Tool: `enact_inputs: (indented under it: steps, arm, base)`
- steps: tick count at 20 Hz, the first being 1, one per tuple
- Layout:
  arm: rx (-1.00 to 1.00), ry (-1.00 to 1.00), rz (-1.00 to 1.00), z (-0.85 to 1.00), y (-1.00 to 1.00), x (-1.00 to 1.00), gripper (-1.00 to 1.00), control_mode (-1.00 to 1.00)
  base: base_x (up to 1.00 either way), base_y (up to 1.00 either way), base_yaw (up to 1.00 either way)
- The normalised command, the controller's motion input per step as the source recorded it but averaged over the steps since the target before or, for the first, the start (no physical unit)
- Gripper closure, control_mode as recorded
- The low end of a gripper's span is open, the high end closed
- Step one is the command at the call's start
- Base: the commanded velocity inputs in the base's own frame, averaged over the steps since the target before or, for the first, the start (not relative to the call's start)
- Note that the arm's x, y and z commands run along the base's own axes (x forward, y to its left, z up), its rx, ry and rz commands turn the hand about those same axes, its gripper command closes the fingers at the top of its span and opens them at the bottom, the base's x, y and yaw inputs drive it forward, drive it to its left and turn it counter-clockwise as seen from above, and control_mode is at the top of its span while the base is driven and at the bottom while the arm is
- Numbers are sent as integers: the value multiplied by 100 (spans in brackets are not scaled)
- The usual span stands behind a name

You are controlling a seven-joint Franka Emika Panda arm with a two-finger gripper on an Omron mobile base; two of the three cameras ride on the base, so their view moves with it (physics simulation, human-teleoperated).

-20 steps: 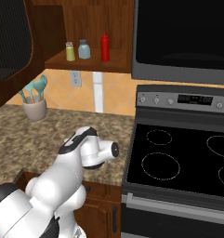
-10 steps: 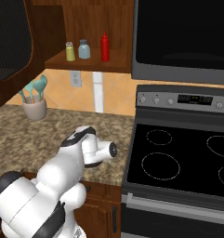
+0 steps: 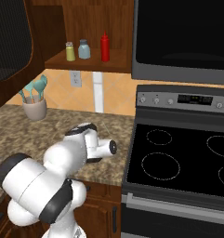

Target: Put the shaker and condiment bottle from the counter next to their counterparts in the cabinet.

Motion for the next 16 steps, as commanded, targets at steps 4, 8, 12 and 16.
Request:
enact_inputs:
  steps: [4, 8, 12, 16]
  arm:
    - [0, 4, 0, -24, 18, 1, -100, -100]
    - [0, 4, 0, -22, 20, 8, -100, -100]
    - [0, 3, 0, -19, 15, 15, 100, -100]
    - [0, 0, 0, -3, 0, 0, 100, -100]
  base:
    - [0, 0, 0]
    - [0, 0, 0]
    - [0, 0, 0]
    - [0, 0, 0]
